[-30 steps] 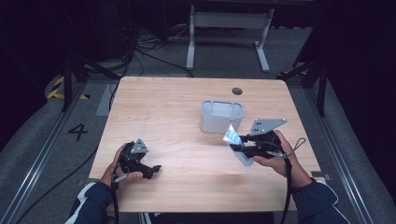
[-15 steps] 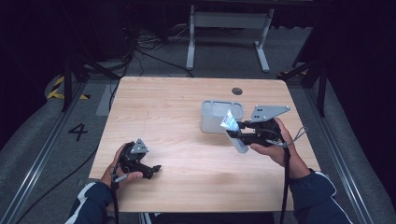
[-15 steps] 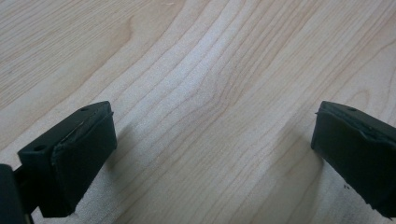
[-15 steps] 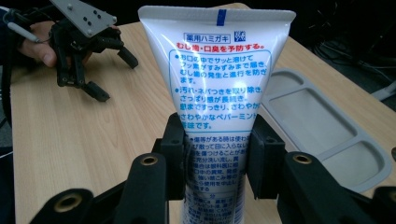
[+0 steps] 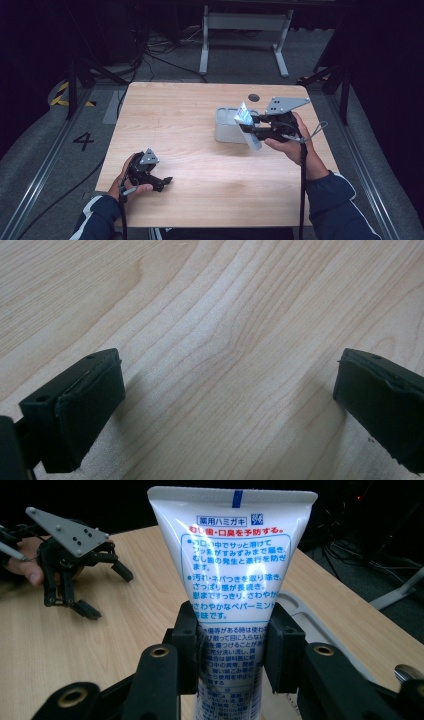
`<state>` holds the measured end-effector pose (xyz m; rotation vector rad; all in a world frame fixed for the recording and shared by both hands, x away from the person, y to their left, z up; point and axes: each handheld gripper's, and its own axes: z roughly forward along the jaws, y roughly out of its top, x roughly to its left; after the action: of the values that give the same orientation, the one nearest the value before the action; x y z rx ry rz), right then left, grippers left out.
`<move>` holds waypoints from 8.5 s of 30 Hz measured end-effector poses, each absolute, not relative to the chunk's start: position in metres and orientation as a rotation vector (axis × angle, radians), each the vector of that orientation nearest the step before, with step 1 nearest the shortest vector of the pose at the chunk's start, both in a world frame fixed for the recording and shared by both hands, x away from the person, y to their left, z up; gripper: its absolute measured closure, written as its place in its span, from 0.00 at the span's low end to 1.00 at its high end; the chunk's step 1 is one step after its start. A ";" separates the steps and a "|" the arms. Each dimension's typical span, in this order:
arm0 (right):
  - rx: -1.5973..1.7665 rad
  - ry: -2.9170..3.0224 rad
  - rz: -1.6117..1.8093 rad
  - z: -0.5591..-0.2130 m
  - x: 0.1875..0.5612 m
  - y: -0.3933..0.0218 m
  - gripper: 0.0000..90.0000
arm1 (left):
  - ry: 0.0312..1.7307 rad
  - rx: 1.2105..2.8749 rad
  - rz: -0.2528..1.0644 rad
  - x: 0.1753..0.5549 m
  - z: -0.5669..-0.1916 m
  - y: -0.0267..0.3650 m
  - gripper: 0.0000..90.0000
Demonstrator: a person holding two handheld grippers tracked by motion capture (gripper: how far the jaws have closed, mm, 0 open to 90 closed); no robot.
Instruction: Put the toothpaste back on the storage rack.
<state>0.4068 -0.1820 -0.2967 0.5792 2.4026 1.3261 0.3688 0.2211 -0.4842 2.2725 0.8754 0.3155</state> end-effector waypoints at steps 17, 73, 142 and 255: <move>0.575 2.354 1.340 -0.283 0.431 -0.169 0.72 | 0.875 2.273 0.316 0.369 -0.484 0.221 0.01; 0.718 2.273 1.380 -0.315 0.496 -0.157 0.71 | 0.877 2.276 0.311 0.369 -0.484 0.221 0.01; 0.704 2.380 1.207 -0.373 0.481 -0.185 0.66 | 0.875 2.273 0.315 0.369 -0.484 0.221 0.01; 0.703 2.377 0.877 -0.385 0.389 -0.263 0.33 | 0.874 2.274 0.314 0.369 -0.484 0.221 0.01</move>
<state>0.3893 -0.2627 -0.3853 0.7030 2.3773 0.8766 0.3688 0.2213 -0.4841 2.2738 0.8743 0.3143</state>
